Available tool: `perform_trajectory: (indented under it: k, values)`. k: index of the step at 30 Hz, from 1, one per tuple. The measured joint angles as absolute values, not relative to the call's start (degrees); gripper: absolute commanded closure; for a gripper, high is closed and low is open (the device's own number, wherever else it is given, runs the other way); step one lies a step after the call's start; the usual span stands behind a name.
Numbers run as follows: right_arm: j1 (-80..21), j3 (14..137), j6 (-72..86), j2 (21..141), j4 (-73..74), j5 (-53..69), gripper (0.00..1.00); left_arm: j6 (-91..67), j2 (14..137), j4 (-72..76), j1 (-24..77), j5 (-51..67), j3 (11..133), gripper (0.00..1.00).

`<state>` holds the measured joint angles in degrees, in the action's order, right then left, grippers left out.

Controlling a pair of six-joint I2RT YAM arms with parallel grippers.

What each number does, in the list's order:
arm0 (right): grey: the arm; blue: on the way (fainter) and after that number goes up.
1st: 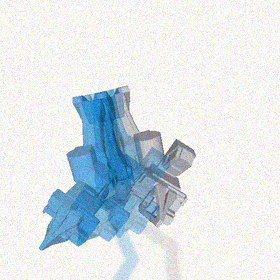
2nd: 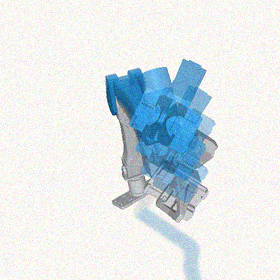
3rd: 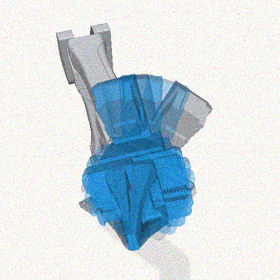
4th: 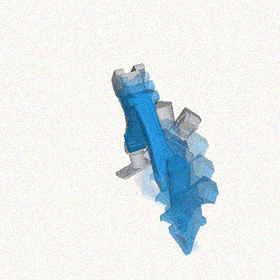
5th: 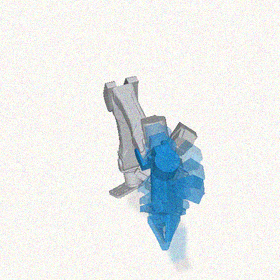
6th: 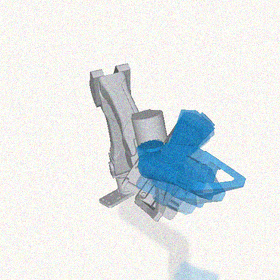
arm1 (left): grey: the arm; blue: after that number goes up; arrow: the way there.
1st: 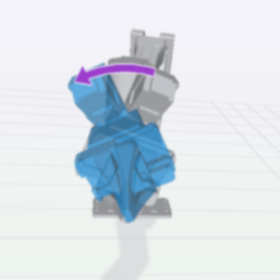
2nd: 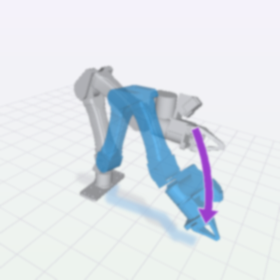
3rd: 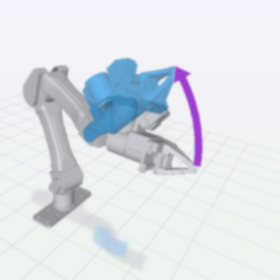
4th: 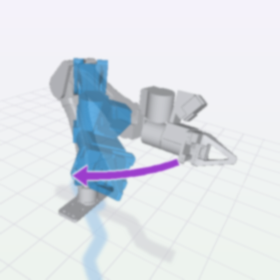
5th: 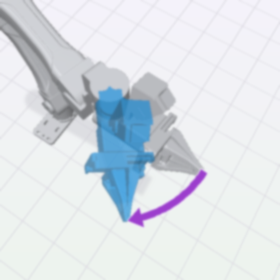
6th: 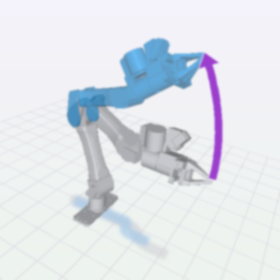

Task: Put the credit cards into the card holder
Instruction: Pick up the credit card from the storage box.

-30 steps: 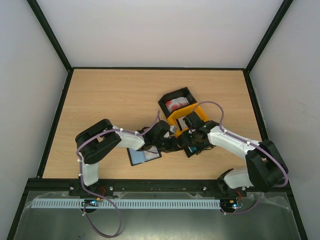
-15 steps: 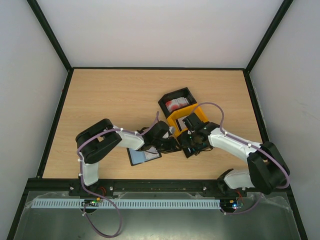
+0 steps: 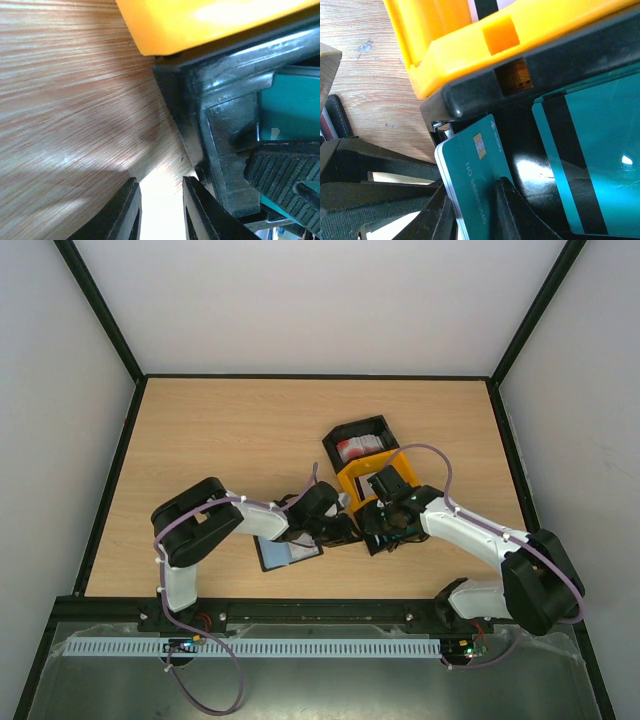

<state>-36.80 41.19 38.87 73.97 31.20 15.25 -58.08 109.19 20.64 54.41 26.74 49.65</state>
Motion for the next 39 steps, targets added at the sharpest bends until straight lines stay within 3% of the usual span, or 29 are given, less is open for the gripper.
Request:
perform_trajectory:
  k: [3,7,16,28,39]
  values:
    - [-36.80,41.19,38.89,73.97,31.18,15.51,0.83,-58.08,109.19,20.64,54.41,26.74,49.65,0.73]
    - [-36.80,41.19,38.68,73.95,31.22,15.14,0.98,-58.11,109.16,20.49,54.35,26.79,49.65,0.73]
    - [-37.19,41.65,37.95,72.97,33.10,12.69,0.98,-58.33,109.06,20.21,54.06,26.96,49.65,0.71]
    - [-38.13,43.00,40.56,68.97,35.79,7.03,0.98,-57.69,105.43,21.19,53.67,24.58,47.42,0.51]
    - [-36.03,42.85,40.97,63.29,35.51,9.21,0.98,-57.52,97.91,25.39,53.54,23.49,44.51,0.37]
